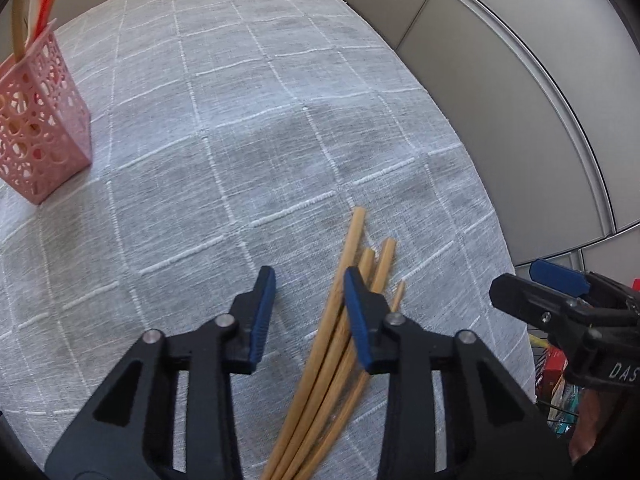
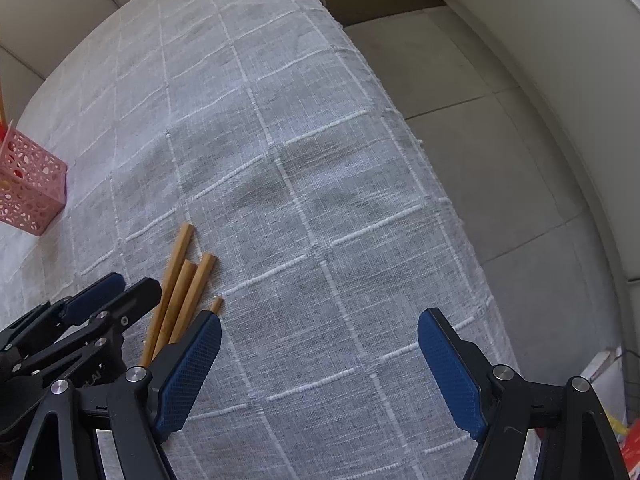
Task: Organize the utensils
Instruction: 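Return to the chopstick pile and grasp one chopstick with each gripper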
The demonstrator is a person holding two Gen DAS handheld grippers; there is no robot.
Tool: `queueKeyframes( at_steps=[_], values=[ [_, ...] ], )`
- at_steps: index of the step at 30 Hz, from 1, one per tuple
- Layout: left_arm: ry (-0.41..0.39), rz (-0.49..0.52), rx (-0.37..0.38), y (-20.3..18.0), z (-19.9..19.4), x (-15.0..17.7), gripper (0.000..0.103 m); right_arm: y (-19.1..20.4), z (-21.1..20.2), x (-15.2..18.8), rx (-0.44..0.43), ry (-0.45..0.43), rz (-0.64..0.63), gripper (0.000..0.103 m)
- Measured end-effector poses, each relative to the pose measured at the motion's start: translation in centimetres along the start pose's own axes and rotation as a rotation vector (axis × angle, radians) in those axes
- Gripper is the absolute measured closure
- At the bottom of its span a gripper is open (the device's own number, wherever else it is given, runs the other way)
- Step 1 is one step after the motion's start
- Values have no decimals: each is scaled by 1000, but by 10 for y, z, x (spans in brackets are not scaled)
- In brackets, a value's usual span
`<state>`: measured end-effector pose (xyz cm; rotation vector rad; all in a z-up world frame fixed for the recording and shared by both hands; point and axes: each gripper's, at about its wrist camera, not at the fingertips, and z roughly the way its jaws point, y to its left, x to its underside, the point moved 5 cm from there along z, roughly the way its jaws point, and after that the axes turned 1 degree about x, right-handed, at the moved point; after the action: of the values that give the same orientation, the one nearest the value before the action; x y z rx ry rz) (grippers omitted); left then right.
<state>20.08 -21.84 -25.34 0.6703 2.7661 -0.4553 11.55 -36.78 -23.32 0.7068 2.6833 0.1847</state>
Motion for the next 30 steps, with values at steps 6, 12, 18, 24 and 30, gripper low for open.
queueKeyframes(
  at_steps=[6, 12, 18, 24, 30],
  values=[
    [9, 28, 9, -14, 17, -10, 85, -4, 0, -4, -5, -6, 19, 18],
    [16, 5, -3, -13, 20, -13, 91, -5, 1, -2, -13, 3, 35, 18],
    [42, 22, -31, -12, 16, -7, 92, 0, 8, 1, -30, 33, 42, 18],
    [9, -15, -36, 10, -14, -2, 94, 14, 15, 3, -95, 60, 73, 18],
    [-24, -60, -38, 34, -42, 6, 94, 40, 21, 3, -230, 74, 88, 38]
  ],
)
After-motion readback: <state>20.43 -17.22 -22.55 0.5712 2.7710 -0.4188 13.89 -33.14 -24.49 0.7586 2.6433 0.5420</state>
